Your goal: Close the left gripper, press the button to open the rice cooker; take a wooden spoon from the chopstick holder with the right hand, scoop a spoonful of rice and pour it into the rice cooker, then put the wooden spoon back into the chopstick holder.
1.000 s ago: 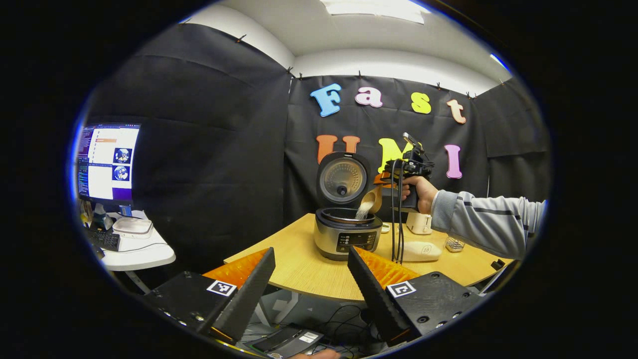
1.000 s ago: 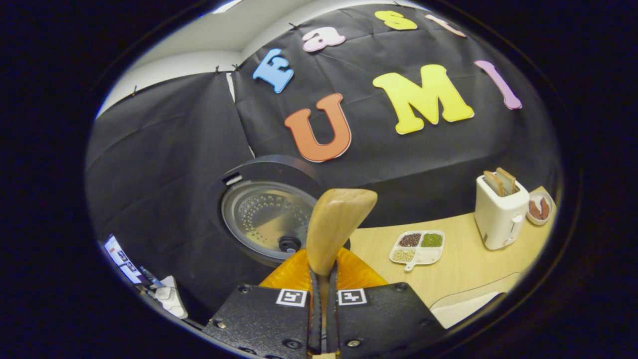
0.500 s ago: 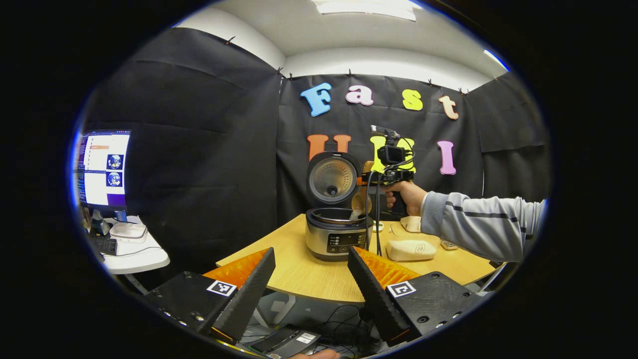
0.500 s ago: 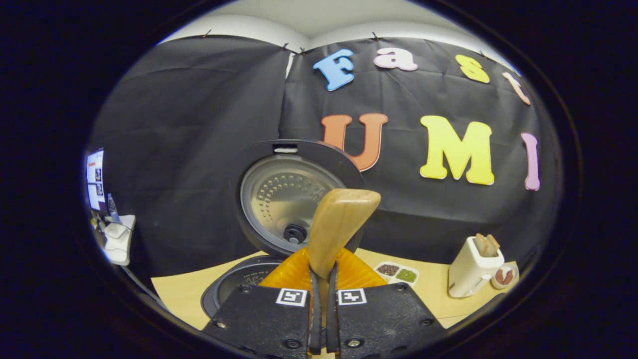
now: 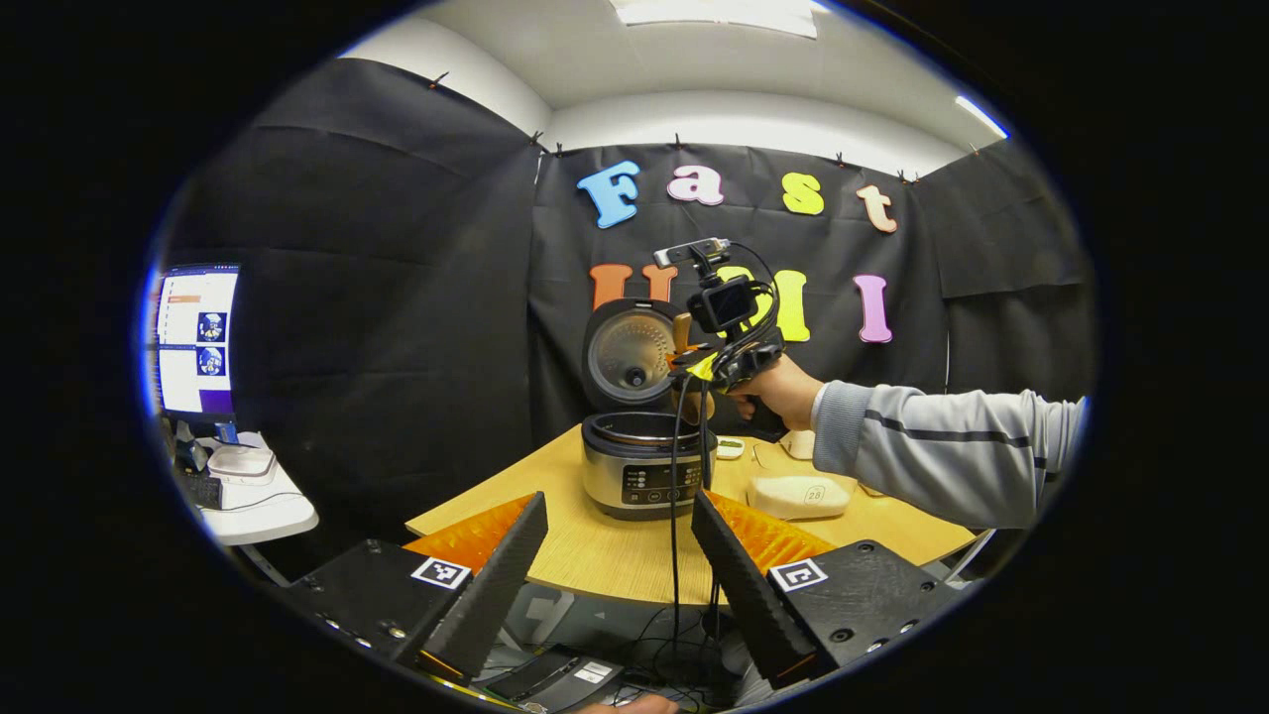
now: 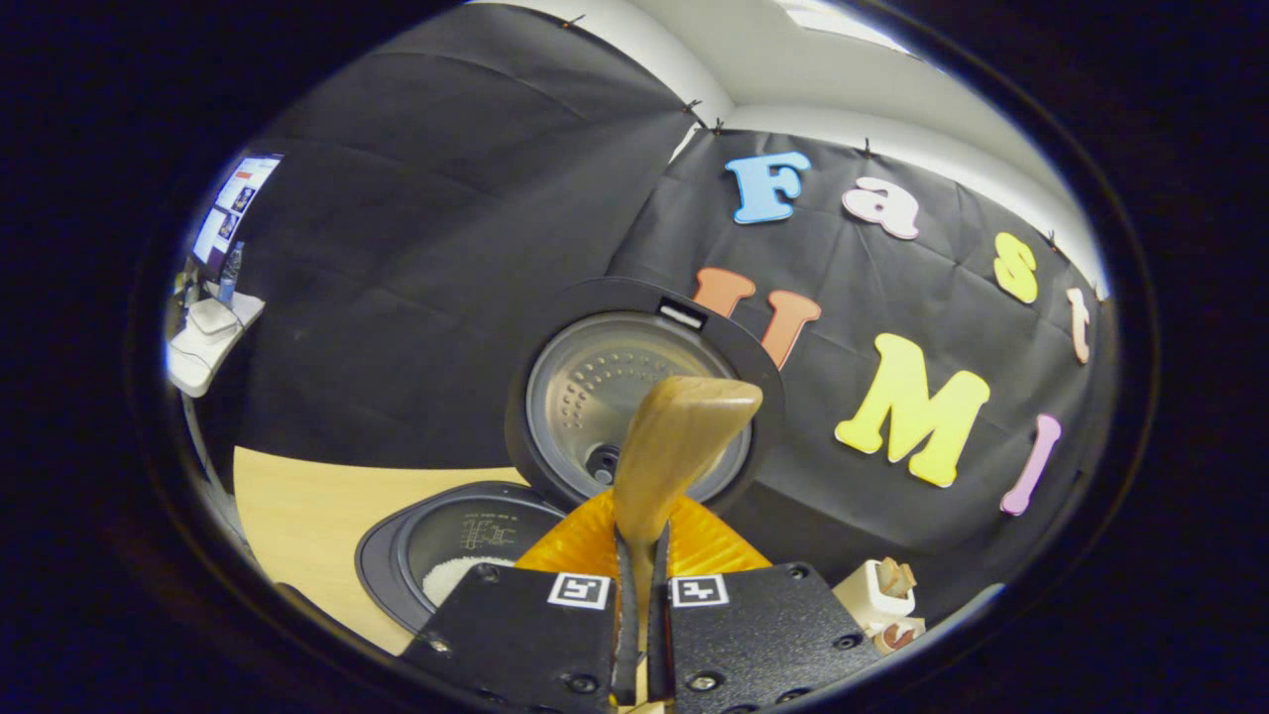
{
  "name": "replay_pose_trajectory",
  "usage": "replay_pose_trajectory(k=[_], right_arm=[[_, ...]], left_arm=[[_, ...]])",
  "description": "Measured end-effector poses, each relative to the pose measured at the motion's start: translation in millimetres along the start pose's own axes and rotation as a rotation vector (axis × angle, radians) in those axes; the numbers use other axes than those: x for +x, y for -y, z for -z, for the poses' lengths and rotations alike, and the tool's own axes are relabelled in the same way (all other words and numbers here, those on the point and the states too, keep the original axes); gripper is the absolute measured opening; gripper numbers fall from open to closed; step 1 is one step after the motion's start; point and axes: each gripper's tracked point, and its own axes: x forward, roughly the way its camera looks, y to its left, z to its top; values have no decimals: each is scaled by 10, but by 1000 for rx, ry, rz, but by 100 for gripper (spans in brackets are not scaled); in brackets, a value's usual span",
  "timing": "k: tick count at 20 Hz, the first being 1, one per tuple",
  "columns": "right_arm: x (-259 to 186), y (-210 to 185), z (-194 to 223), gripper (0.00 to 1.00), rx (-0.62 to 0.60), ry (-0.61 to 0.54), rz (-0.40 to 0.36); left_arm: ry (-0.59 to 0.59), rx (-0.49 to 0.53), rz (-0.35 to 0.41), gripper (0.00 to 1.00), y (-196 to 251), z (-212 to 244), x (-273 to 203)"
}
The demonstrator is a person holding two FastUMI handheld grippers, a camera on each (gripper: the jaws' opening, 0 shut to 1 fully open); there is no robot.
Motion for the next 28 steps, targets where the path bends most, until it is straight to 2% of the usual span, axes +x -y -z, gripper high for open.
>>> replay_pose_trajectory(k=[4,9,12,13,15,20,24,28], right_arm=[[-188,374,-111,9,108,15,53],[-578,1279,-23,9,224,16,171],[-911,1832,215,10,229,7,234],[-1062,2011,296,7,241,4,248],[-1357,2401,484,10,257,-7,285],[-2025,3332,1081,10,282,-50,428],[-2173,3657,1613,10,364,-92,489],[-2148,3660,2097,11,460,-130,480]], left_arm=[[8,13,20,94,126,-53,10],[28,8,33,94,262,-125,27],[44,11,41,94,370,-187,64],[48,3,40,94,404,-209,87],[43,-28,64,94,526,-195,141],[49,-46,93,94,792,-309,241],[69,-17,88,94,921,-416,251],[77,-9,91,94,1034,-477,260]])
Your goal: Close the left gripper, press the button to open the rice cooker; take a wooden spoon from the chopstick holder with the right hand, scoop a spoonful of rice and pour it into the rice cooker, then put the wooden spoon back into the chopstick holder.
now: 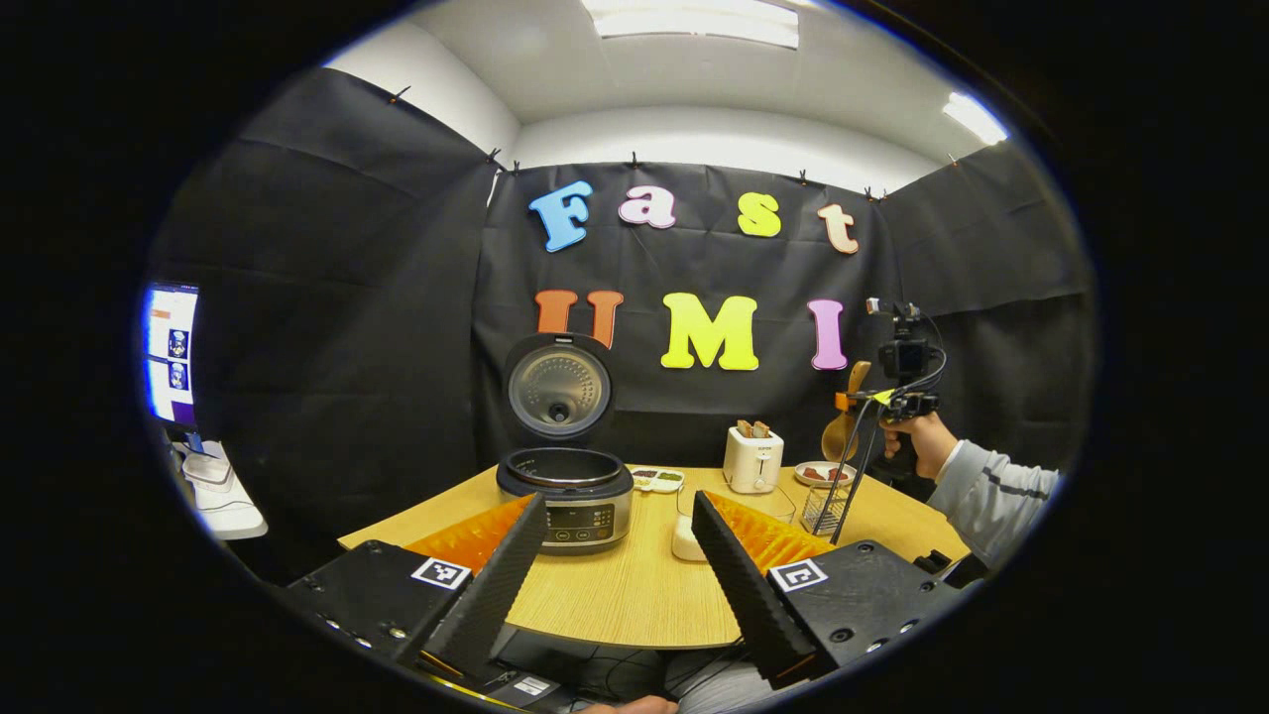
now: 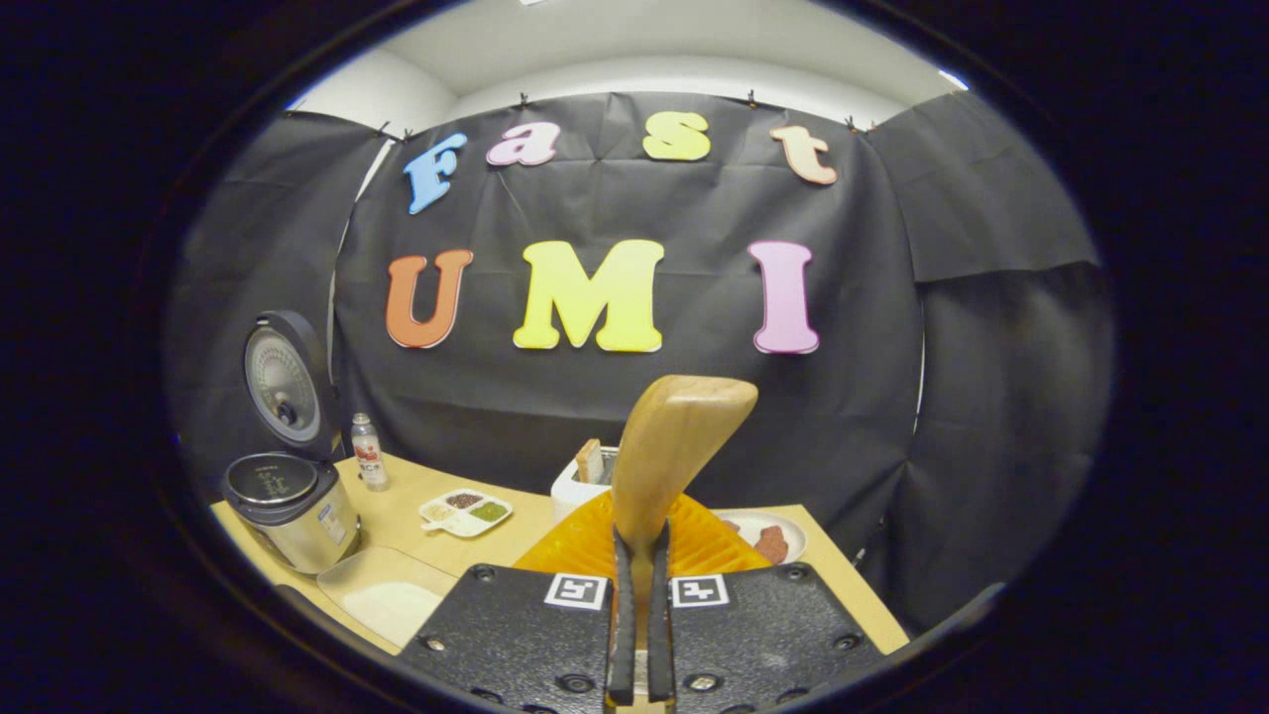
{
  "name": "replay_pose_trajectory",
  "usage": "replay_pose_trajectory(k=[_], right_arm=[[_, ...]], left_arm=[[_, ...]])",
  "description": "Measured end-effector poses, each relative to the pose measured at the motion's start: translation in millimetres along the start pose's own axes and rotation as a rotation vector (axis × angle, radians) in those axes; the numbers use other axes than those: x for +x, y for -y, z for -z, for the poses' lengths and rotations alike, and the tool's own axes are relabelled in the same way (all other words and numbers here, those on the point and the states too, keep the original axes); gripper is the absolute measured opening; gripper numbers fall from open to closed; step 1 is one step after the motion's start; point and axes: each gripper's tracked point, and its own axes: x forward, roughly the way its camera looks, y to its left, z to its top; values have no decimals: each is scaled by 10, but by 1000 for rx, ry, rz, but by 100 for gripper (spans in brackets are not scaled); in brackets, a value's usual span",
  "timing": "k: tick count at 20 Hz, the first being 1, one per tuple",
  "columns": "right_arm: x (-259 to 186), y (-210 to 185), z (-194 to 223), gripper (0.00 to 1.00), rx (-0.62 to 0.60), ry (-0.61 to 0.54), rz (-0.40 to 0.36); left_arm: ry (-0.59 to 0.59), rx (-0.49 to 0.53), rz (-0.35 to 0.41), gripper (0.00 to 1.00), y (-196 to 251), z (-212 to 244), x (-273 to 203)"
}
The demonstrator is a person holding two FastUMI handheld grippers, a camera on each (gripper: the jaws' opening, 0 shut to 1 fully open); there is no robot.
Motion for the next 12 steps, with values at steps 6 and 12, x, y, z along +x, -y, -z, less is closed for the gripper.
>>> replay_pose_trajectory(k=[6,12], right_arm=[[138,118,574,12,85,-80,13],[194,221,894,15,195,-149,36]], left_arm=[[28,3,-30,94,7,-86,220],[1,-10,-62,94,-33,-80,581]])
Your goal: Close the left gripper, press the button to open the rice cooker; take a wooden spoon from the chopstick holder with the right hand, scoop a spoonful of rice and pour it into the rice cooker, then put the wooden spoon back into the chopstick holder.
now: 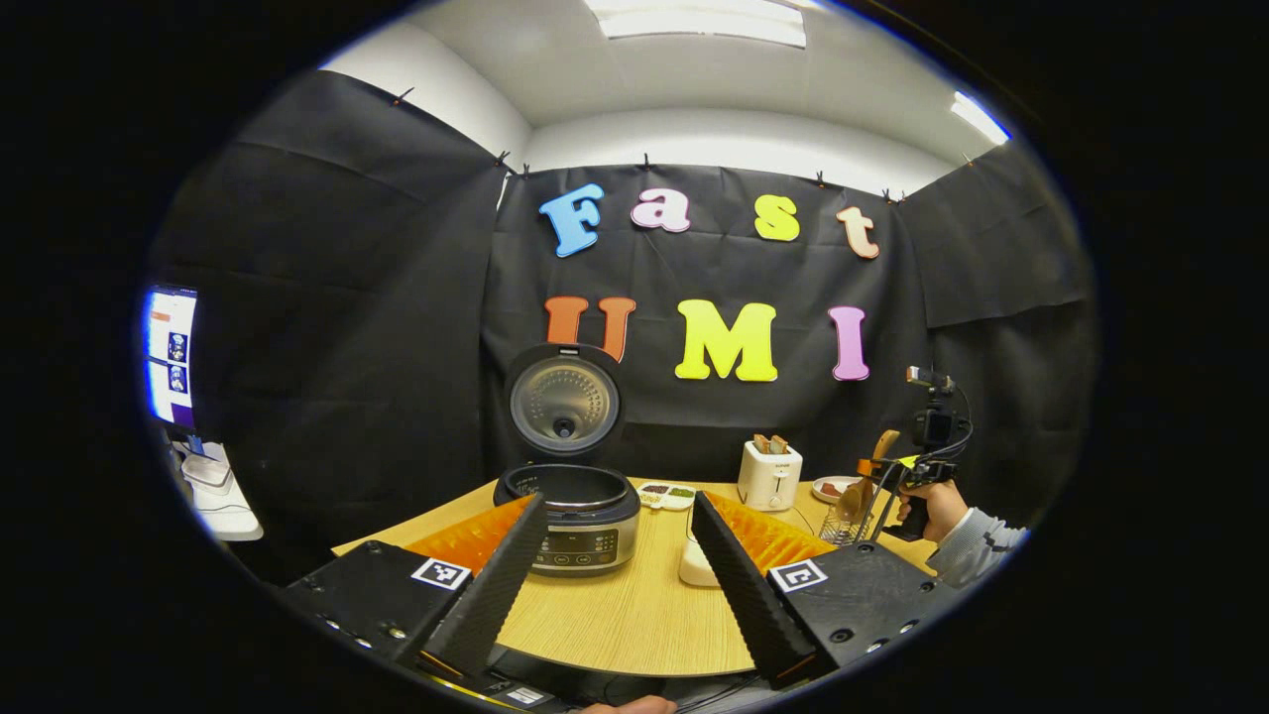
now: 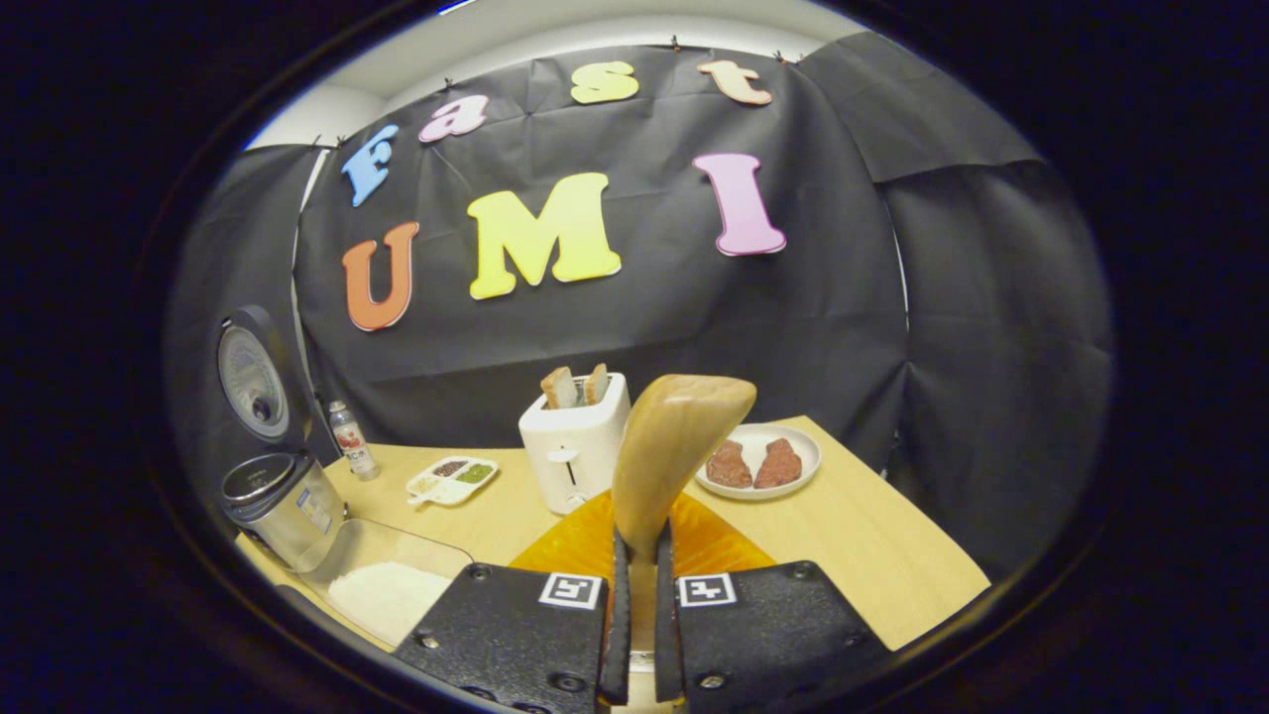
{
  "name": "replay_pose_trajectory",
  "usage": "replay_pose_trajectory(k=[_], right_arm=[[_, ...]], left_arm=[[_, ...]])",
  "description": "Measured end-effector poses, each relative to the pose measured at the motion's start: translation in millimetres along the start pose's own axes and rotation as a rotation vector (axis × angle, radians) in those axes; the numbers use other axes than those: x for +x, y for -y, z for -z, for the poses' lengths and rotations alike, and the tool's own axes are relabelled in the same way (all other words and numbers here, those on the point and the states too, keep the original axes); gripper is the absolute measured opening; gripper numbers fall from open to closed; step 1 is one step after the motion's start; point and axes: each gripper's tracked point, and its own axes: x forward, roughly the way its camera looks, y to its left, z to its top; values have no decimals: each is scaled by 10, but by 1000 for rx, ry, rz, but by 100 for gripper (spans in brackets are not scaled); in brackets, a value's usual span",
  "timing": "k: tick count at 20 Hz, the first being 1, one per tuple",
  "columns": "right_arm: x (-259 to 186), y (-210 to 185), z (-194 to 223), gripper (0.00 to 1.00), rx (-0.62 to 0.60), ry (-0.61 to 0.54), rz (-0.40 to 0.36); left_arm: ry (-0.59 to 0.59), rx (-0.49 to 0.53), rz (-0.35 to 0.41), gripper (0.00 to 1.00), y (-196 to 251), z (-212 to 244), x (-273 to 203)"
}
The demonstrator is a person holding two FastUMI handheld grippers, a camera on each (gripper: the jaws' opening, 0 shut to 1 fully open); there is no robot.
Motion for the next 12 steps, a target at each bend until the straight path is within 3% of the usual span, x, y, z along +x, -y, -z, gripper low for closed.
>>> replay_pose_trajectory(k=[2,5,8,12], right_arm=[[22,-5,103,14,48,-31,-20],[21,68,121,23,62,-31,-14],[-91,304,-142,63,-19,71,78],[-448,469,-529,100,-88,195,137]], left_arm=[[-13,6,-14,94,-18,26,109],[-27,19,-27,94,14,15,298],[-22,14,-43,94,31,-41,482],[-39,-13,-17,94,147,-85,815]])
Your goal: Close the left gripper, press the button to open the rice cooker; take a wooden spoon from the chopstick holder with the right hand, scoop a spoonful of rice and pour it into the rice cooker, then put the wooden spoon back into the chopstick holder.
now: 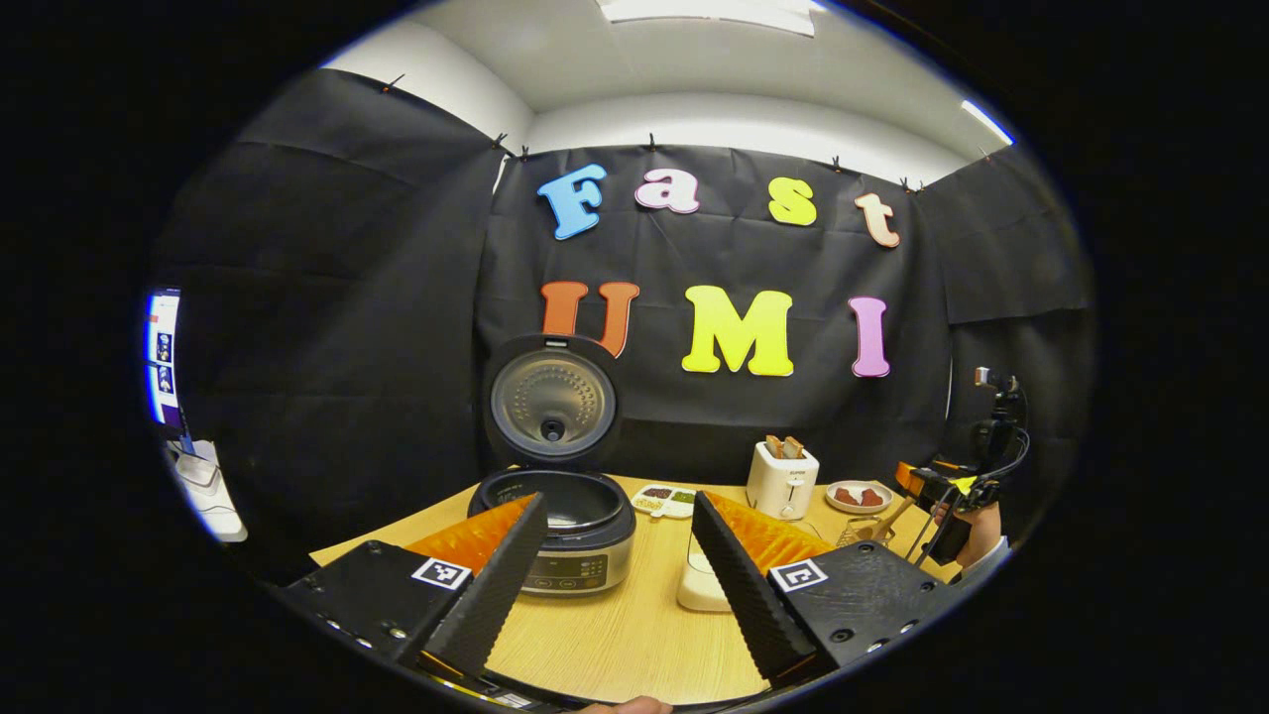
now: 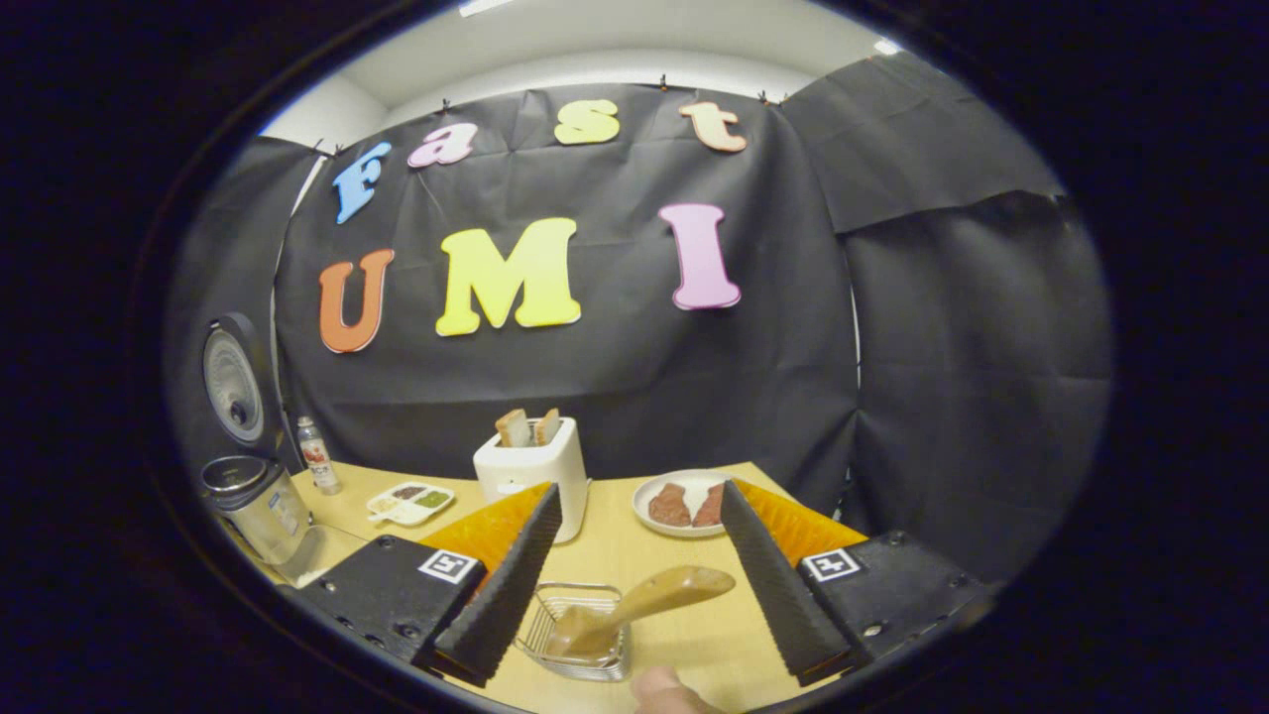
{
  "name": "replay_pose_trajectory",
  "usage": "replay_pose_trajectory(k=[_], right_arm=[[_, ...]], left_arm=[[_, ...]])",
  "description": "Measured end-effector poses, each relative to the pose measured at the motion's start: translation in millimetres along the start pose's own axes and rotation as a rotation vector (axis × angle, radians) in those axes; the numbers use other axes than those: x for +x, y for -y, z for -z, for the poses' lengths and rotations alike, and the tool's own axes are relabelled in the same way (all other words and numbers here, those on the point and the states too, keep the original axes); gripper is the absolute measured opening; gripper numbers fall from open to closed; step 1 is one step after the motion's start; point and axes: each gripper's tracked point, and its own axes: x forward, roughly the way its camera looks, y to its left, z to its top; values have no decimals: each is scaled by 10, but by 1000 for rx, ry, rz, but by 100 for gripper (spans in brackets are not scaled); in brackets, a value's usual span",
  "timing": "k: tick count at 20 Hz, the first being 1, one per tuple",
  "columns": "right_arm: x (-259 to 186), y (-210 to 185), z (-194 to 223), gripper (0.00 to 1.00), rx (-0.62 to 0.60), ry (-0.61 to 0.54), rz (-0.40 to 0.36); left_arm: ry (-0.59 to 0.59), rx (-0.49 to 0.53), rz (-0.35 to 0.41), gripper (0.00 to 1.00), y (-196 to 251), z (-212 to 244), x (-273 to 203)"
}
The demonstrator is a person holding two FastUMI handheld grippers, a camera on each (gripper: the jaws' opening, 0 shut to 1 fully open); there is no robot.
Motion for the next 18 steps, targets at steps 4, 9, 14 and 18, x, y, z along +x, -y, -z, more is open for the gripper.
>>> replay_pose_trajectory(k=[4,9,14,18], right_arm=[[-313,191,-159,100,-7,22,7],[-734,436,-154,100,24,9,-22],[-1050,572,-106,100,34,18,-34],[-1170,655,-92,100,34,31,-52]], left_arm=[[1,20,-6,94,1,-169,296],[18,63,-27,94,-113,-607,706],[89,92,-41,94,-214,-1235,1048],[145,102,-48,94,-266,-1673,1334]])
